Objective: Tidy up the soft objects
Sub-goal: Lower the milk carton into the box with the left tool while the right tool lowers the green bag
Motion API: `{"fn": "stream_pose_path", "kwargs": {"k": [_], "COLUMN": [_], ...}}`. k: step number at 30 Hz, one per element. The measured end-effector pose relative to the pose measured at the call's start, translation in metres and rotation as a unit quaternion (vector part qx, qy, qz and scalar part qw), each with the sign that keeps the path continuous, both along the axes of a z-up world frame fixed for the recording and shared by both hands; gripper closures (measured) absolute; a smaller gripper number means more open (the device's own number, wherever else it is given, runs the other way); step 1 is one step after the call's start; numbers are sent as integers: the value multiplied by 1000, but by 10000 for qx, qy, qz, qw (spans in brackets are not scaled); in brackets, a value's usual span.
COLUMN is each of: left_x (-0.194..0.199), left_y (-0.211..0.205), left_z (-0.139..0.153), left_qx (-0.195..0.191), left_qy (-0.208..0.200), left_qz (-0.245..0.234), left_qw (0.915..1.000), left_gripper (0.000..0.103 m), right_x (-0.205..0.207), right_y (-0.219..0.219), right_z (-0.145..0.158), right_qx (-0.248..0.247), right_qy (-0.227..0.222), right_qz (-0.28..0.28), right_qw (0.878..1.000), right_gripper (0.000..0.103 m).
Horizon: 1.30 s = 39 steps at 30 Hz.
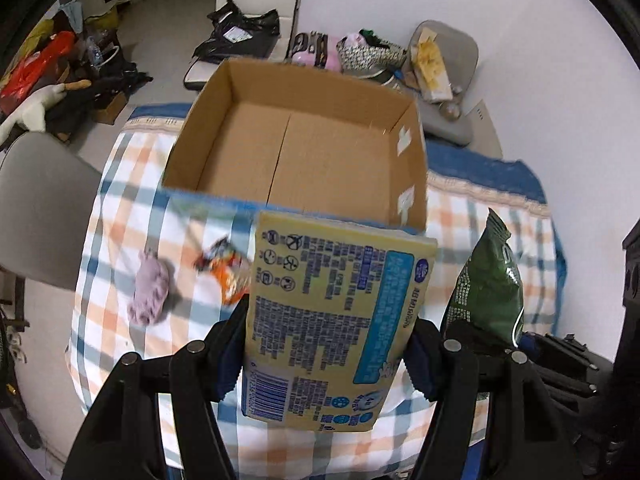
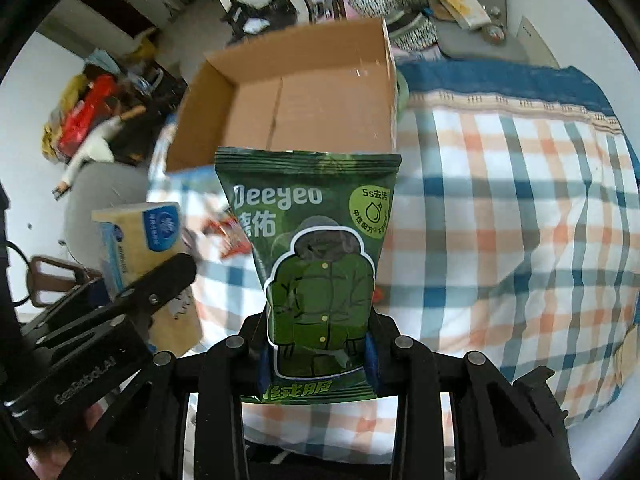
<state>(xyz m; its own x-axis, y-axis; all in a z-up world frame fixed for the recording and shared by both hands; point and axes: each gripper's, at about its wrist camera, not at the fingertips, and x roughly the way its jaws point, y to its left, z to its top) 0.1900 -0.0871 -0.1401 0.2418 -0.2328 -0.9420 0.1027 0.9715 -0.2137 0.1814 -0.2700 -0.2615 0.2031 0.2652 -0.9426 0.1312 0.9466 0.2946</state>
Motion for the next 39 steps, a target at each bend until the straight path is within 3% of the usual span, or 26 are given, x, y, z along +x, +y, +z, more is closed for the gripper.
{"fn": "stream_pose_path", "kwargs": {"k": [4,8,12,19,27,35,39], "left_x": [50,113,174,246,284,298,304], "left_y": [0,-2,-10,-25,-35,-39,-37], "left_z": [5,-11,-41,-100,-156,-175,-186], "left_qx": [-143,-176,-66,-50,-246,-184,-217], "left_qy": [64,371,716,1299,1883,1919,2145], "left_qz": [-101,-278,-446,-542,-532,-568,-433], "left_qw": [9998,9988,9964,9900,9804,9796,9755], "left_gripper": [39,39,39,39,38,38,38], "right_x": [25,70,125,217,278,305,313], "right_y": [-6,-6,-9,-5,-7,-9,-10], "right_z": [37,42,25,-27,-88,-122,-132], "right_qx": [30,-36,-199,-424,-579,-843,-777], "right_qy": [-173,-170,-11,505,994,1187,1257], "right_qz": [-104,-259,-459,-447,-522,-468,-417], "right_qw": [9998,9995,9988,9968,9920,9882,9881], "right_gripper": [67,67,67,67,67,66,66]}}
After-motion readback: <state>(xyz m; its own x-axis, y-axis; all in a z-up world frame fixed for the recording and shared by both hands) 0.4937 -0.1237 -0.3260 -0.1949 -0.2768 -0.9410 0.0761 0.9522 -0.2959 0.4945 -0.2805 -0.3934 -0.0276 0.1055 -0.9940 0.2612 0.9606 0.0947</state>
